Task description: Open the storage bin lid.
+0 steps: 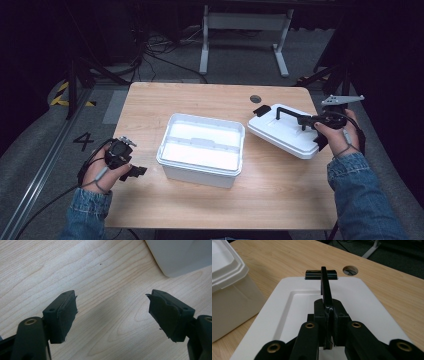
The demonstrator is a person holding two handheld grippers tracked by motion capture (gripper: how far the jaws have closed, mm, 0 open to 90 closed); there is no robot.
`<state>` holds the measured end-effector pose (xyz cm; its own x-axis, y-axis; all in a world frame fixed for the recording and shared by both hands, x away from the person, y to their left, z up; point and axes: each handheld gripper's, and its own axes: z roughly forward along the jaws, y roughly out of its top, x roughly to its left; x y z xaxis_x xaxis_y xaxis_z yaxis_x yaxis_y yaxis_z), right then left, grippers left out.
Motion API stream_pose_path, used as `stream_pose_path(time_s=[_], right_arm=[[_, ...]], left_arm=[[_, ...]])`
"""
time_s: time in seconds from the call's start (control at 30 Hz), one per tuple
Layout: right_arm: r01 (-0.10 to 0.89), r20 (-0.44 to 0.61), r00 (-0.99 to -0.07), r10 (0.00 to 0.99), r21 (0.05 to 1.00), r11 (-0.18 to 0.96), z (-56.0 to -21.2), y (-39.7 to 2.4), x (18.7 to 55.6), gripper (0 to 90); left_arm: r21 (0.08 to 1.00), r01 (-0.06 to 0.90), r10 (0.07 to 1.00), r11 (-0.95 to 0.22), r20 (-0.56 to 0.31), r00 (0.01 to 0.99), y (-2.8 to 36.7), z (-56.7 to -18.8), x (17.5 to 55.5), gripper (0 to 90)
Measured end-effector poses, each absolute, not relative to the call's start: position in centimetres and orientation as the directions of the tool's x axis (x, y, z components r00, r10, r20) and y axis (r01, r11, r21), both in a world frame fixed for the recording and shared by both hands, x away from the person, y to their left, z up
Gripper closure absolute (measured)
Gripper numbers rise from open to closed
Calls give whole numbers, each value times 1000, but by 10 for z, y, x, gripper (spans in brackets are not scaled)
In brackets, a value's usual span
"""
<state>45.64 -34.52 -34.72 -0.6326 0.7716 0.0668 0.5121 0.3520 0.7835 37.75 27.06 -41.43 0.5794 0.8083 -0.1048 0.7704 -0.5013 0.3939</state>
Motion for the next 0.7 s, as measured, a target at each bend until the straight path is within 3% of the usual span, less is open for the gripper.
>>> stream_pose_path(time_s=[0.7], right_arm=[[554,90,-616,782,756,350,-382,-347,455,846]], left_arm=[[391,773,810,-499,-106,577,272,-414,377,232]])
